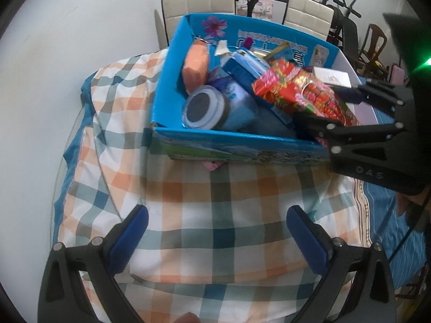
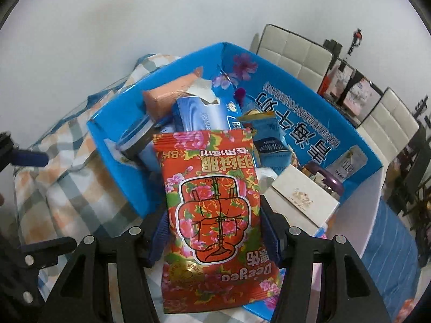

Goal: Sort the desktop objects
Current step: 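Lower the red snack bag into the blue box with the right tool, release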

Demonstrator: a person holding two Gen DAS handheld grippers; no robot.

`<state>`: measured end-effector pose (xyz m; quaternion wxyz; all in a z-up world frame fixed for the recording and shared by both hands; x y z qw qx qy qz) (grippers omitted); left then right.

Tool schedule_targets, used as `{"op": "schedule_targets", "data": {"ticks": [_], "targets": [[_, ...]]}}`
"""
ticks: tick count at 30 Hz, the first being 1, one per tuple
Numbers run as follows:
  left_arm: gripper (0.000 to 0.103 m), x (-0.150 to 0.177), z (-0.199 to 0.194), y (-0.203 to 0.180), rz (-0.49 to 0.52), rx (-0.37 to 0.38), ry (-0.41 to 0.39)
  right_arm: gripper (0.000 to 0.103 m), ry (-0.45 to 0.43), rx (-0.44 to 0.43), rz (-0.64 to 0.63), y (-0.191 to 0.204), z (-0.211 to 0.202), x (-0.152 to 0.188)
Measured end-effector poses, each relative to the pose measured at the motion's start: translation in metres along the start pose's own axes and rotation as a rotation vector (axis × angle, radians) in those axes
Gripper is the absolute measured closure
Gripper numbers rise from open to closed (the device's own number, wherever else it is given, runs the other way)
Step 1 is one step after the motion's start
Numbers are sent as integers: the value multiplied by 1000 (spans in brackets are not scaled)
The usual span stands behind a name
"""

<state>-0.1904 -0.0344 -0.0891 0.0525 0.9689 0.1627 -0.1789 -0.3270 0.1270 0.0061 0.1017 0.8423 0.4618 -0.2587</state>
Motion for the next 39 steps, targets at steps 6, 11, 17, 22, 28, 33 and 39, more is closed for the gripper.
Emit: {"op": "schedule_targets", "data": {"ticks": [6,11,17,22,28,33,39], "targets": [[0,-6,3,13,-39,-3,2,41,-7,6,65,1,5,-3],[0,-8,7,17,-58,5,13,41,-24,2,113,-2,9,-2],[0,-9,8,18,-55,5,14,40,-31,25,136,-1,15,-1],[0,-11,5,22,-48,-3,4,40,-29,62,131,5,23,1],[0,-13,2,23,-51,-7,-2,40,-24,60,140,5,26,0],[0,-14,-4,20,-46,-10,-16,38,-3,39,178,5,24,1],[0,-17,-16,17,-23,-13,-35,2,-33,-6,269,2,4,11]]}}
Point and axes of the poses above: each gripper's, at about its wrist camera, not at the fingertips, and z roughly the way its jaws point, y to its left, x to its underside, the point moved 2 cm from there along z, roughly the way its jaws point, and after that the axes turned 1 degree about y, right-handed, at the moved point
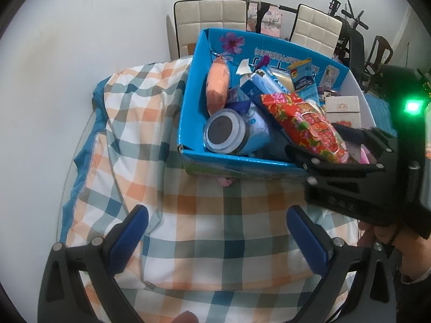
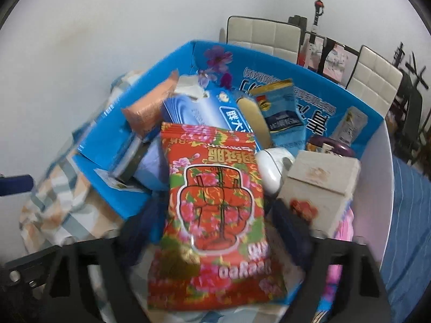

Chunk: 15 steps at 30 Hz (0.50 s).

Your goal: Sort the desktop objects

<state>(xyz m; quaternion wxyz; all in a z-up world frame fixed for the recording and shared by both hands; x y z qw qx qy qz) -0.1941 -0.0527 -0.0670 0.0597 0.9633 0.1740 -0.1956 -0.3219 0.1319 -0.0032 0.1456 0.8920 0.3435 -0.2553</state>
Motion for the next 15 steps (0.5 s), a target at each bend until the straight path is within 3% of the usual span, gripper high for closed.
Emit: {"op": "schedule_targets", "data": {"ticks": [7,15], "targets": [[0,-6,-21,-3,13,-6,-39,0,-101,33,63,-12,-61,12],[0,-13,-69,-19,18,-25,-126,0,-128,78,210,-33,-128,34]]}}
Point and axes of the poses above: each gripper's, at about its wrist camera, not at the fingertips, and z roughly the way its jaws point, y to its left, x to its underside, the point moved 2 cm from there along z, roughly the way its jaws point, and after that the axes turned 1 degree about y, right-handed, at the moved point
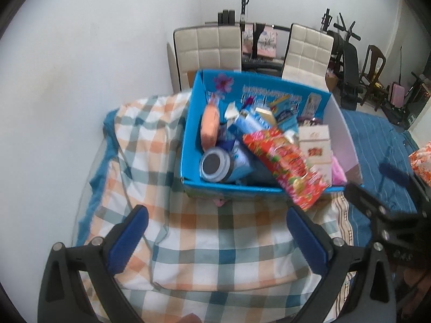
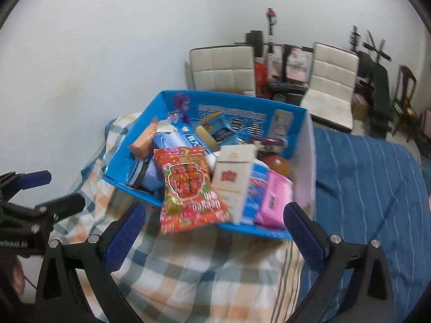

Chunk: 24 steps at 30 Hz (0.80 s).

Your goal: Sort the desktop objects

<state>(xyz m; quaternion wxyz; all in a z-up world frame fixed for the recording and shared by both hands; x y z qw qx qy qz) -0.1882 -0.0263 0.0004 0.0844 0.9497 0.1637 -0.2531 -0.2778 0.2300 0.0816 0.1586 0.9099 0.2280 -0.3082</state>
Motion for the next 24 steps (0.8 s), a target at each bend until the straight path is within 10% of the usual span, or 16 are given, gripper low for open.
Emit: {"op": "schedule_targets", "data": {"ticks": [9,24], "targets": [[0,-6,-55,-35,12,110,-64,0,-30,18,90,-8,-50,19],[0,-12,-86,-53,50,11,-109,0,-73,86,33,-8,-83,18]]}}
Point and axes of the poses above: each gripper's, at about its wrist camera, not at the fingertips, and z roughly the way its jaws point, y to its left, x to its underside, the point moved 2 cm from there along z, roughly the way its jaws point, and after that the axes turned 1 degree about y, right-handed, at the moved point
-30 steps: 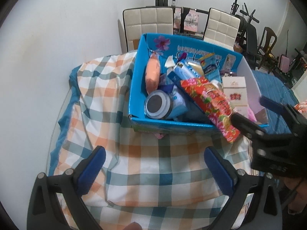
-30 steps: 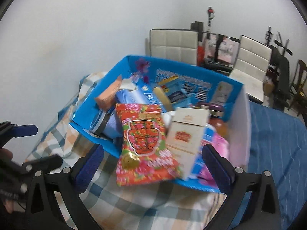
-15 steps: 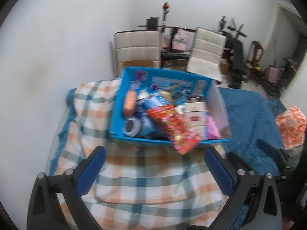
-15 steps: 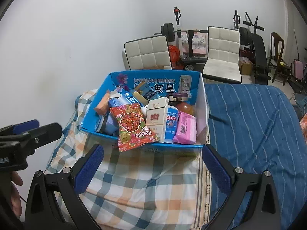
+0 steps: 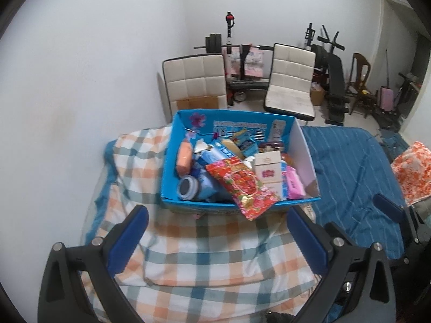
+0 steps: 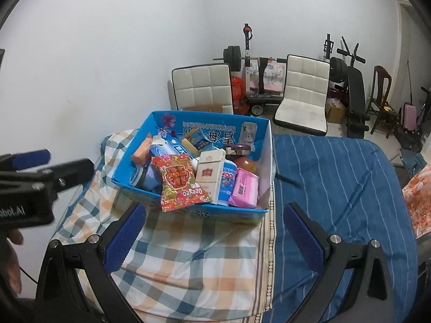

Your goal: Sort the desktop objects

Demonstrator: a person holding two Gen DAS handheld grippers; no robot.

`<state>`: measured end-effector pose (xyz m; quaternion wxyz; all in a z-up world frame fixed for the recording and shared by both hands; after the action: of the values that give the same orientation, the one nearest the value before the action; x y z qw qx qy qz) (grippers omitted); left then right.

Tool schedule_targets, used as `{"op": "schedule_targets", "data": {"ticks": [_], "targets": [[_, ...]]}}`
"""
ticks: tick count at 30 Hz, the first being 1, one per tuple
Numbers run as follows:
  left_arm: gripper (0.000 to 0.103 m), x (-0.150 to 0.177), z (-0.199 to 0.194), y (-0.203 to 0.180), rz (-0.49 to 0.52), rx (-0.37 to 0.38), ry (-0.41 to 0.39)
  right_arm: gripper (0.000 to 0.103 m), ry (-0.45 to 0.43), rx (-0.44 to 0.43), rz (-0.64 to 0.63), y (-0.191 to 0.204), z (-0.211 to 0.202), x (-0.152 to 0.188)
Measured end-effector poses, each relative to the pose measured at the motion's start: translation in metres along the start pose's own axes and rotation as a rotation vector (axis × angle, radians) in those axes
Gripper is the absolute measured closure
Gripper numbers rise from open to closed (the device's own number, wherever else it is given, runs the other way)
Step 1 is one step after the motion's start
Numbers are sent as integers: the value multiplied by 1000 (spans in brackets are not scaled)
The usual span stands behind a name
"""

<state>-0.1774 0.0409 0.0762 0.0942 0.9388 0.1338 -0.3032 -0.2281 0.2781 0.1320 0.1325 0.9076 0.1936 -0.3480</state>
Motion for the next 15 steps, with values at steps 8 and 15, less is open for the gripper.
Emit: {"op": "schedule_targets", "data": {"ticks": [8,15], "targets": [[0,0,-5,5,-2,-27,-1,0,19,0,38,-10,-2,8],[0,1,-6,7,-1,-35,4,0,19,21,41,-15,-4,8]]}}
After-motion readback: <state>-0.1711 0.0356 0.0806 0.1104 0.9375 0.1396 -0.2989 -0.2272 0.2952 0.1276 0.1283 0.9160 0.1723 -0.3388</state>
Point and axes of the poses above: each gripper's, at about its wrist camera, not at the fingertips, and z roughly the way its jaws point, y to its left, x to its underside, the point moved 2 cm from there along z, roughly the way its jaws point, and after that the axes turned 1 degree about y, right-handed, at the moved point
